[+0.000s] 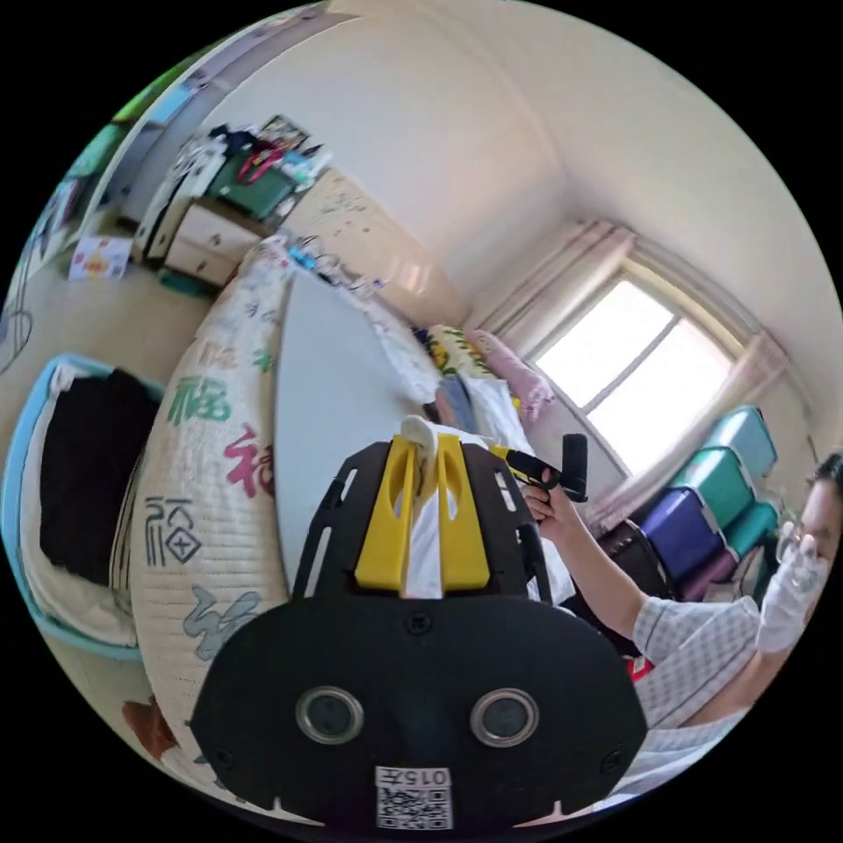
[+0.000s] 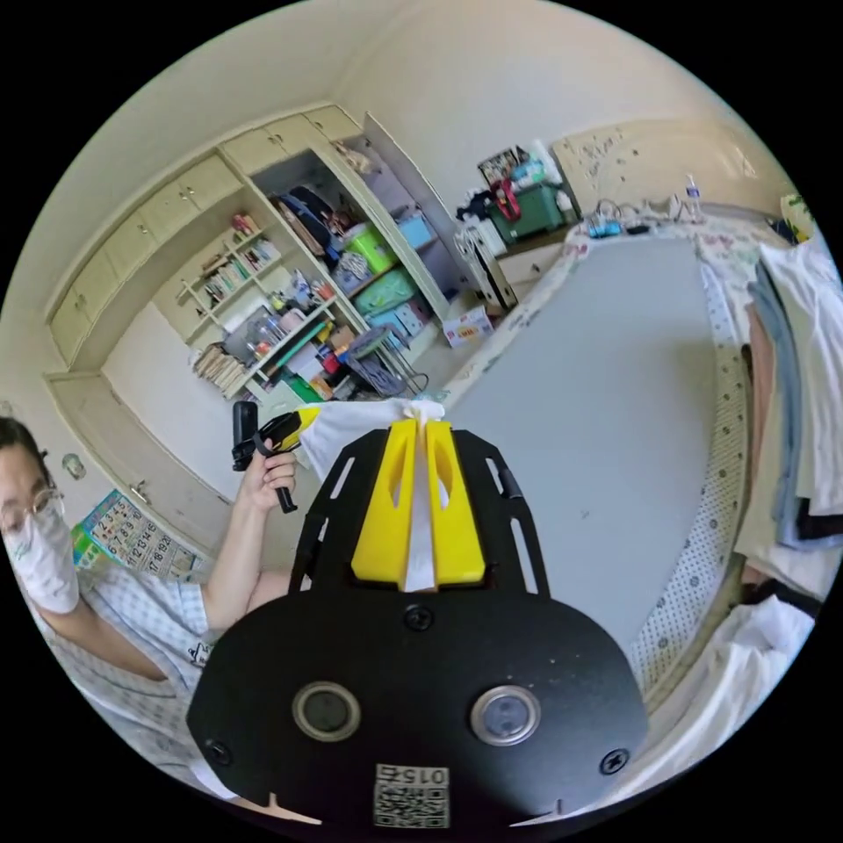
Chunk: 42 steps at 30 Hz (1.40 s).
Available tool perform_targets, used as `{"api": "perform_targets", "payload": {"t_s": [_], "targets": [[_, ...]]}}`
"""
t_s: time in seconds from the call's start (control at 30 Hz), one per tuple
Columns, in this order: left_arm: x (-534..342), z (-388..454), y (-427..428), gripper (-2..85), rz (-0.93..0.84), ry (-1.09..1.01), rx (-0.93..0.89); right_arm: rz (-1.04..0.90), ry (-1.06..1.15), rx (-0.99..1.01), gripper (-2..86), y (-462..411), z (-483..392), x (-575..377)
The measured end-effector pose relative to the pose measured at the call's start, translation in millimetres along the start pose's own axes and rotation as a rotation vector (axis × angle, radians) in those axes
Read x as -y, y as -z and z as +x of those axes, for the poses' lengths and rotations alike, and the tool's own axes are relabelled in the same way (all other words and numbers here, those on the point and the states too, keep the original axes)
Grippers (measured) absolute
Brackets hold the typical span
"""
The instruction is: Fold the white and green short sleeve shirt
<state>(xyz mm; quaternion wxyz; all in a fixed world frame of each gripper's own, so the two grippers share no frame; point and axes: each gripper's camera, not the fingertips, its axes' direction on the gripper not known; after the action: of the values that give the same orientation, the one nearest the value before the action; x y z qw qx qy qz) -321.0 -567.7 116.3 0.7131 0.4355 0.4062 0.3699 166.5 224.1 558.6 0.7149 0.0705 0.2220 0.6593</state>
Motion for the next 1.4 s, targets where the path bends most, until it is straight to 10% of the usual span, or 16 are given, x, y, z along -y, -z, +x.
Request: {"api": "perform_targets", "payload": {"t_s": [0.67,0.9,1.07,1.4], "targets": [[-116.7,415.6,-128.5,2.3,-0.108,-0.528,-0.476,0.447,0.226,-0.484,0.3,562.0,-339.1,-287.4],[-138.1,389.5,-330.3,3.0,-0.304,-0.396,-0.372,0.283,0.016,-0.737,1.7,530.7,-238.8,-253.1],[-180.4,307.5,-544.9,5.1,-0.529,-0.239,0.109,0.051,-0.257,-0.935,1.5,398.3,-79.5,-185.6],[-142.8,272.3,-555.9,6.9,-0.329,-0.419,0.182,0.042,-0.182,-1.192,-0.2,238.8,-83.2,-207.6]]}}
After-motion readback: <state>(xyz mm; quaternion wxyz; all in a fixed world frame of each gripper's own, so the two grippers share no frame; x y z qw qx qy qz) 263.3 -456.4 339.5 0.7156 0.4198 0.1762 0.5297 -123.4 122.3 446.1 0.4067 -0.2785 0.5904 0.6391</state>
